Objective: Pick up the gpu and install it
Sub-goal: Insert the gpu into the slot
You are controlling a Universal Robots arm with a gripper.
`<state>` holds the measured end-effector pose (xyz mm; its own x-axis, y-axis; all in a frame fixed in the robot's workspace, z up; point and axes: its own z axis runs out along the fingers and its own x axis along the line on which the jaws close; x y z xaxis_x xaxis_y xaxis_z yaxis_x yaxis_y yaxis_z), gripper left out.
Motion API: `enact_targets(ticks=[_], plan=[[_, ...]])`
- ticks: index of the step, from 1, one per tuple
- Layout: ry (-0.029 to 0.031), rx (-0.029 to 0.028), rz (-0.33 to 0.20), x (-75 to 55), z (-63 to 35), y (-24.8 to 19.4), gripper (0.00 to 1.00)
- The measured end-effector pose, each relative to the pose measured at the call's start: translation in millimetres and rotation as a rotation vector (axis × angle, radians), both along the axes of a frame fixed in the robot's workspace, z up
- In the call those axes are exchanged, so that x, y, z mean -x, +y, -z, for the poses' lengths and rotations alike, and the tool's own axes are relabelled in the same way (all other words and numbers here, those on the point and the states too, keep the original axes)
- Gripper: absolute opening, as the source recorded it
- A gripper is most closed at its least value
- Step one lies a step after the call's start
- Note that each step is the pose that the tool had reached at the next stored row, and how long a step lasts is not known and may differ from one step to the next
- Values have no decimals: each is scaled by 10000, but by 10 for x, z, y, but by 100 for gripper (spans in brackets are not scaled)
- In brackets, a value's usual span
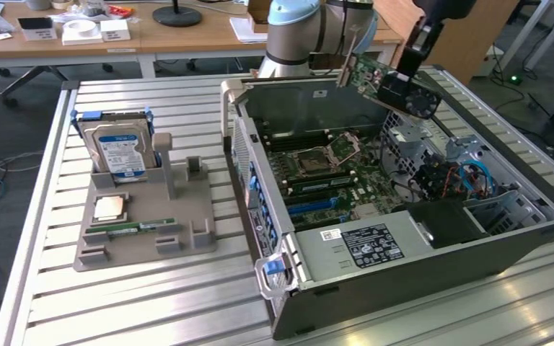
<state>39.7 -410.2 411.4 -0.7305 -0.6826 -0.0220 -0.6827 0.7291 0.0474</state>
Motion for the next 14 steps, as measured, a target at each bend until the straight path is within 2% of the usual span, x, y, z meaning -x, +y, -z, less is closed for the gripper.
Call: enact_targets(ticks=[14], plan=[[0,1,-1965,1,3,0,26]])
